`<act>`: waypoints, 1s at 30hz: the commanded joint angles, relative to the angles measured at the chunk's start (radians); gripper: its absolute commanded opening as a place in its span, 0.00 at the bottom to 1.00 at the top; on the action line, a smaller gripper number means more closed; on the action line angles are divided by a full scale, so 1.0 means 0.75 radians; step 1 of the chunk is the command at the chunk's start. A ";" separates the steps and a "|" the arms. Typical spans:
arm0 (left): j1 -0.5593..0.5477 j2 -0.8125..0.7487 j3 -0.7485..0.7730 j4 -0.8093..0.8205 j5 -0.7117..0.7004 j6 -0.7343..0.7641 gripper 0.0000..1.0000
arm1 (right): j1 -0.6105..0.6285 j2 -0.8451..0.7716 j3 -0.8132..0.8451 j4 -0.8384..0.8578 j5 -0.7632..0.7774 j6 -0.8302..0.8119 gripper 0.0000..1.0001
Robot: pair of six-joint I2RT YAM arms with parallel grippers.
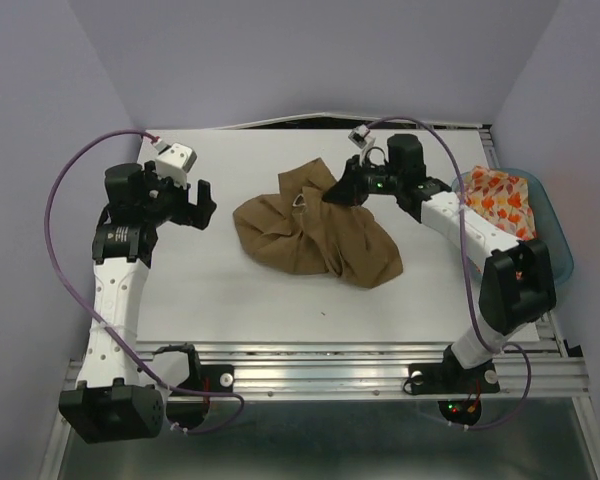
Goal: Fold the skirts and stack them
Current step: Move the skirt to the center of the board
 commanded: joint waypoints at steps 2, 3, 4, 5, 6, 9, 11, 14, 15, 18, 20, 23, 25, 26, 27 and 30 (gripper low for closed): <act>-0.005 0.002 -0.095 0.005 0.089 0.178 0.93 | -0.008 0.029 -0.168 0.189 -0.043 0.043 0.33; -0.009 0.006 -0.120 0.017 0.109 0.184 0.92 | -0.008 0.021 -0.181 0.165 -0.057 0.047 0.40; -0.015 0.008 -0.130 0.021 0.121 0.188 0.91 | -0.008 0.021 -0.191 0.165 -0.057 0.047 0.48; -0.021 0.012 -0.140 0.031 0.131 0.191 0.91 | -0.008 0.003 -0.200 0.124 -0.059 0.047 0.68; -0.031 0.022 -0.149 0.039 0.140 0.186 0.91 | -0.008 -0.010 -0.216 0.099 -0.059 0.041 0.79; -0.087 0.069 -0.165 0.078 0.138 0.174 0.90 | -0.008 -0.077 -0.224 -0.050 -0.002 -0.027 1.00; -0.170 0.118 -0.163 0.093 0.123 0.166 0.89 | -0.038 -0.112 -0.222 -0.148 0.067 -0.075 1.00; -0.246 0.190 -0.161 0.148 0.076 0.131 0.87 | -0.077 -0.165 -0.185 -0.287 0.153 -0.173 0.99; -0.256 0.210 -0.161 0.162 0.072 0.115 0.87 | -0.077 -0.173 -0.167 -0.328 0.168 -0.216 0.98; -0.263 0.304 -0.151 0.236 0.125 -0.007 0.83 | -0.077 -0.210 -0.132 -0.449 0.160 -0.288 0.89; -0.263 0.372 -0.145 0.287 0.207 -0.109 0.79 | -0.047 -0.235 -0.122 -0.498 0.141 -0.325 0.82; -0.261 0.419 -0.136 0.348 0.309 -0.224 0.77 | 0.047 -0.237 -0.116 -0.531 0.111 -0.341 0.80; -0.234 0.413 -0.140 0.385 0.326 -0.284 0.77 | 0.127 -0.227 -0.122 -0.515 0.145 -0.346 0.79; -0.218 0.409 -0.142 0.405 0.336 -0.314 0.79 | 0.243 -0.194 -0.120 -0.510 0.251 -0.372 0.79; -0.201 0.399 -0.140 0.426 0.336 -0.365 0.81 | 0.311 -0.174 -0.098 -0.512 0.327 -0.388 0.78; -0.132 0.384 -0.114 0.408 0.310 -0.392 0.84 | 0.525 -0.092 -0.053 -0.486 0.607 -0.409 0.76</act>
